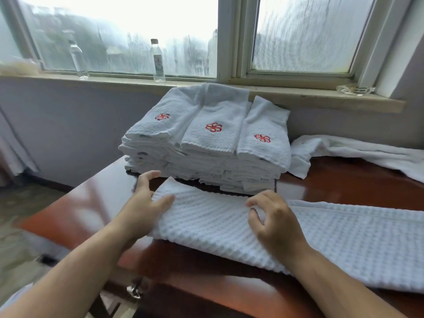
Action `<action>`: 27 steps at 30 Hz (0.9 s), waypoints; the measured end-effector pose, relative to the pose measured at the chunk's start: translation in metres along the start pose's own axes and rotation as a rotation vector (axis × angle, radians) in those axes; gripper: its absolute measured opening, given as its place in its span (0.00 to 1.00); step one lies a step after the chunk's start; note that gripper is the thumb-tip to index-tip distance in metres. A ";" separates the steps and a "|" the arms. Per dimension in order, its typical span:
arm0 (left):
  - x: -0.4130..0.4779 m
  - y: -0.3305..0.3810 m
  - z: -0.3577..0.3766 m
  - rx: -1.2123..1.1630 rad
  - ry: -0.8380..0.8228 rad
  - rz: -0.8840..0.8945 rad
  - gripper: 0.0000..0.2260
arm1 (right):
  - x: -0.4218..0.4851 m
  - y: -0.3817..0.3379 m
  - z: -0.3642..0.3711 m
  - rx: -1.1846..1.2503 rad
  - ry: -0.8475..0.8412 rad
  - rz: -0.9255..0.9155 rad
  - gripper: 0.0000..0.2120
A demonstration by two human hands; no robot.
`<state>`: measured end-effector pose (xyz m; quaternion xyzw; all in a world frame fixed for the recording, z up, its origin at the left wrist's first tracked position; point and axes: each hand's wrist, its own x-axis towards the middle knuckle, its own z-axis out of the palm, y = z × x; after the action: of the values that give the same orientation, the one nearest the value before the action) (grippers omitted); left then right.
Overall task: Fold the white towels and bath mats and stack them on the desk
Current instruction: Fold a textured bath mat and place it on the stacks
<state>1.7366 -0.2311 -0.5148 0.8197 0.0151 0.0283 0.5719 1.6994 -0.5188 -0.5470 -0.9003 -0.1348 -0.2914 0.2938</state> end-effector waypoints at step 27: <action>-0.081 0.130 0.297 0.215 -0.755 0.517 0.15 | -0.104 0.124 -0.220 1.342 -0.029 1.001 0.32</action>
<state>1.6739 -0.5590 -0.4976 0.8041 -0.3957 -0.1319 0.4236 1.5705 -0.7578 -0.5210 -0.4914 0.1326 0.0272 0.8603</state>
